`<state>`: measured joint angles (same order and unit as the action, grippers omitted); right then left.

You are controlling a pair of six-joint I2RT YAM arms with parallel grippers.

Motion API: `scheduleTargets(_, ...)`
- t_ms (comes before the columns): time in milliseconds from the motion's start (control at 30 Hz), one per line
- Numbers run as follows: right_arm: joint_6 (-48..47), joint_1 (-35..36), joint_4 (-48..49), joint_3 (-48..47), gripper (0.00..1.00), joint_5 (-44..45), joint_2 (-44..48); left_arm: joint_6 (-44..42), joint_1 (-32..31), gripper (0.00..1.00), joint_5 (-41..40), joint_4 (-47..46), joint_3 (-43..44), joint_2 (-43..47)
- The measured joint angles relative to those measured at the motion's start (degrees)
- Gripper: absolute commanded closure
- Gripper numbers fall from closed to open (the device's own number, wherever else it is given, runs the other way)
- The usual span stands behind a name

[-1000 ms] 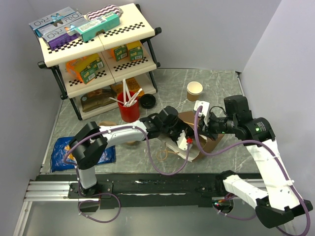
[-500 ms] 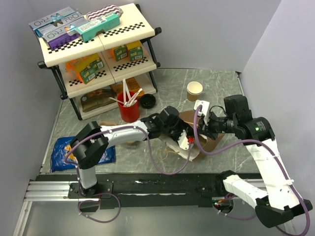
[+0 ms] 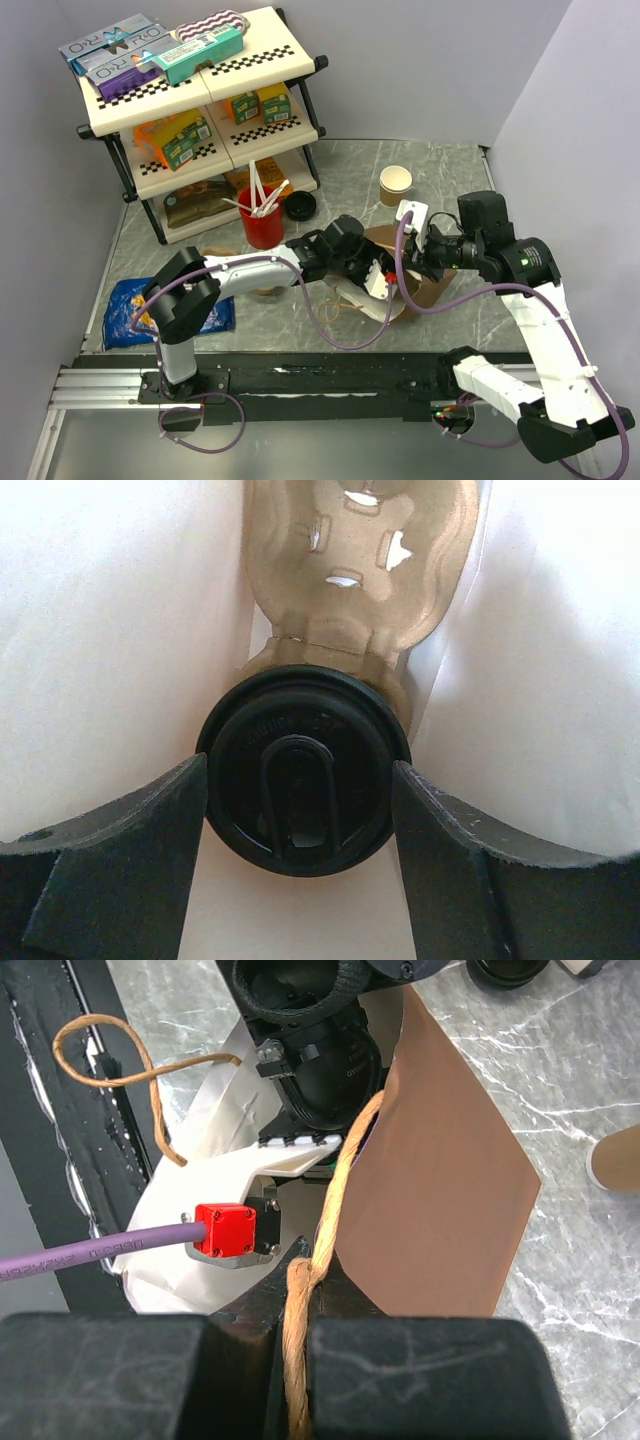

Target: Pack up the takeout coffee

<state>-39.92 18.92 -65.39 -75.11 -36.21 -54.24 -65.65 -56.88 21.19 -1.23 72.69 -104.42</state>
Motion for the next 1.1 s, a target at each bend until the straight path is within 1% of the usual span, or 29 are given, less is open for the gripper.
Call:
scheduleTargets(133, 0.00, -0.20, -0.02, 0.00, 1.00, 0.13, -0.02, 0.39, 0.00, 0.39, -0.37, -0.96, -0.02, -0.55)
scheduleTargets(233, 0.00, -0.22, -0.15, 0.00, 1.00, 0.70, -0.02, 0.35, 0.00, 0.41, -0.96, -1.99, -0.02, -1.22)
scheduleTargets(300, 0.02, -0.22, -0.24, 0.00, 1.00, 1.20, -0.02, 0.35, -0.04, 0.44, -1.55, -2.51, 0.22, -1.79)
scheduleTargets(400, 0.04, -0.48, -0.22, 0.17, 1.00, 1.68, -0.04, 0.37, -0.13, 0.45, -2.27, -2.25, 1.09, -2.49)
scheduleTargets(533, 0.76, -2.21, -0.20, 0.17, 1.00, 0.15, -0.04, 0.37, -0.20, 0.44, -2.89, -0.66, 1.75, -2.29)
scheduleTargets(633, 1.73, -3.30, -0.31, 0.17, 1.00, -1.97, -0.02, 0.63, -0.09, 0.41, -3.23, 3.45, 2.23, -0.76)
scheduleTargets(800, 3.08, -4.70, -0.11, 0.17, 1.00, -5.20, 0.11, 2.32, 0.07, 0.30, -3.02, 11.10, 2.45, 2.64)
scheduleTargets(833, 3.23, -5.03, -0.13, 0.17, 1.00, -5.64, 0.11, 2.47, 0.07, 0.26, -3.04, 11.69, 2.45, 2.86)
scheduleTargets(867, 3.30, -5.46, -0.15, 0.17, 1.00, -6.14, 0.11, 2.69, 0.07, 0.18, -3.04, 12.24, 2.47, 3.04)
scheduleTargets(900, 3.34, -5.73, -0.20, 0.17, 1.00, -6.43, 0.11, 2.84, 0.07, 0.06, -3.06, 12.33, 2.45, 3.08)
scheduleTargets(933, 3.37, -6.05, -0.17, 0.17, 1.00, -6.56, 0.11, 3.08, 0.07, 0.01, -3.06, 12.31, 2.47, 3.08)
scheduleTargets(1100, 3.23, -7.32, 0.02, 0.17, 1.00, -6.91, 0.11, 5.44, 0.00, 0.01, -3.04, 13.35, 2.47, 3.06)
